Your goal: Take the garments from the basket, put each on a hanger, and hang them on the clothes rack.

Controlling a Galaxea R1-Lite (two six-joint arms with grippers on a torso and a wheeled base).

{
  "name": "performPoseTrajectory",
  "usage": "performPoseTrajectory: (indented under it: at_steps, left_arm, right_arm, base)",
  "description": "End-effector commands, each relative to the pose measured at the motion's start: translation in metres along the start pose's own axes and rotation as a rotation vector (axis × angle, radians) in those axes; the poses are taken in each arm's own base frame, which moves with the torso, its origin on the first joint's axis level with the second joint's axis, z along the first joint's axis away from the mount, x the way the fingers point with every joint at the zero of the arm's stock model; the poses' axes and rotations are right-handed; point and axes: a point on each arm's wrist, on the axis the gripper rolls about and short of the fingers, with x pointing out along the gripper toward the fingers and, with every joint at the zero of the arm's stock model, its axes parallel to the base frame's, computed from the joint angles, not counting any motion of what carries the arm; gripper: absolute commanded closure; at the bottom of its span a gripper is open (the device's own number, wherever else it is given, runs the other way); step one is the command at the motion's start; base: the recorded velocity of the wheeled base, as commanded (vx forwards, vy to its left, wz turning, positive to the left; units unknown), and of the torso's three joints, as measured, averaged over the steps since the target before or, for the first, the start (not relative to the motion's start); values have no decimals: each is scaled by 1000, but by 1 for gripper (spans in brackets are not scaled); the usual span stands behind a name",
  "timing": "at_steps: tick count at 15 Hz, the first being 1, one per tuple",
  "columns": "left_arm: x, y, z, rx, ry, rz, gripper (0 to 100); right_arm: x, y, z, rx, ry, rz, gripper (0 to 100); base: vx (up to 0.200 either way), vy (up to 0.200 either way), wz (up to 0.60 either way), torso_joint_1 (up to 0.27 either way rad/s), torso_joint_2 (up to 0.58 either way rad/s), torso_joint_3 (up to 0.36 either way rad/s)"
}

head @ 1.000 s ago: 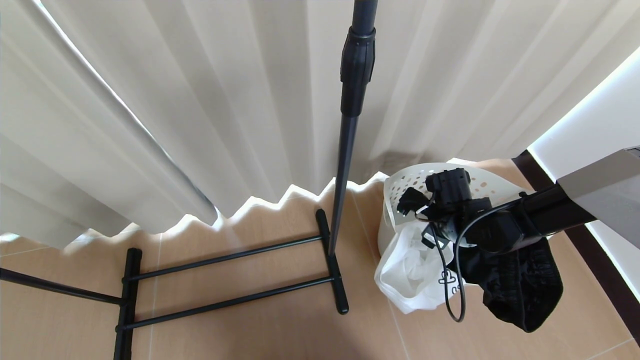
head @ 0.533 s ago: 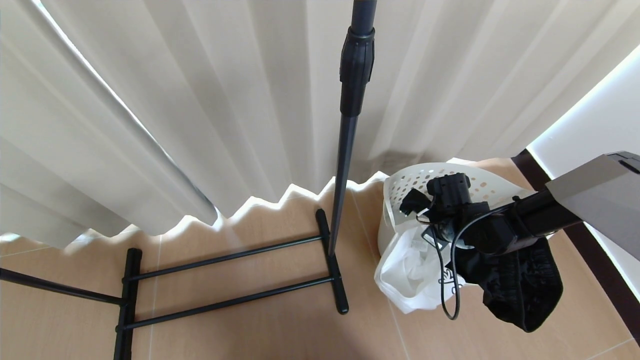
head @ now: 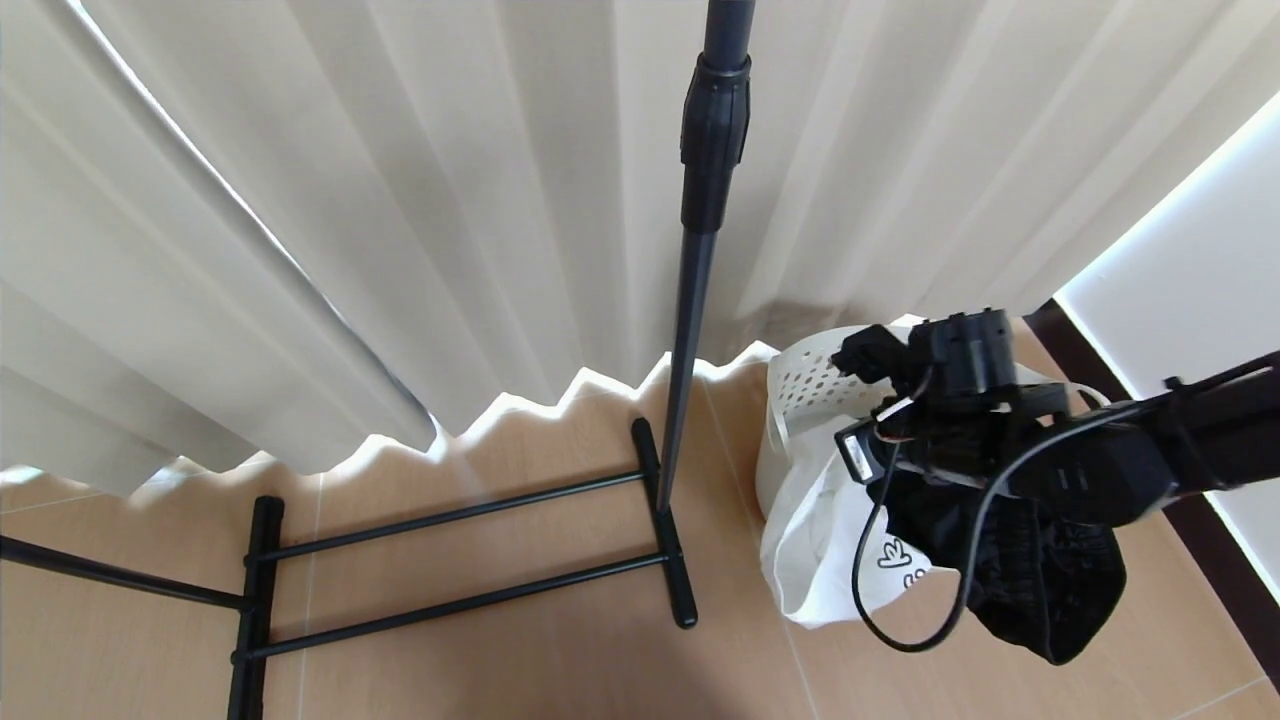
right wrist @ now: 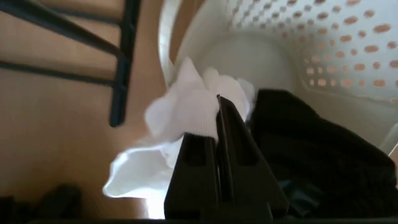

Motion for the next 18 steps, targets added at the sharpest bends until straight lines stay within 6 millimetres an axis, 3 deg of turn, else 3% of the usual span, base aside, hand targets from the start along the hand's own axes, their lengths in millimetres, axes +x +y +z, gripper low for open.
performPoseTrajectory:
  at_steps: [1,3,7,11,18]
  left_arm:
    - [0,0,0,1,0,-2,0]
    - [0,0,0,1,2,-3,0]
    - [0,0,0,1,2,-5,0]
    - [0,0,0,1,3,-6,0]
    - [0,0,0,-1,3,-5,0]
  right_arm:
    - [-107,-15,10,111,-283,77,100]
    - [-114,-14,-5,55,-341,72,100]
    - [-121,-15,-3,-13,-517,25,100]
    - [-132,-17,-2,-31,-548,15,100]
    - [-142,-18,-6,-119,-576,-11,100]
  base:
    - [0,0,0,0,0,0]
    - [0,0,0,0,0,0]
    - [0,0,0,0,0,0]
    - [0,0,0,3,2,27]
    - [0,0,0,0,2,187]
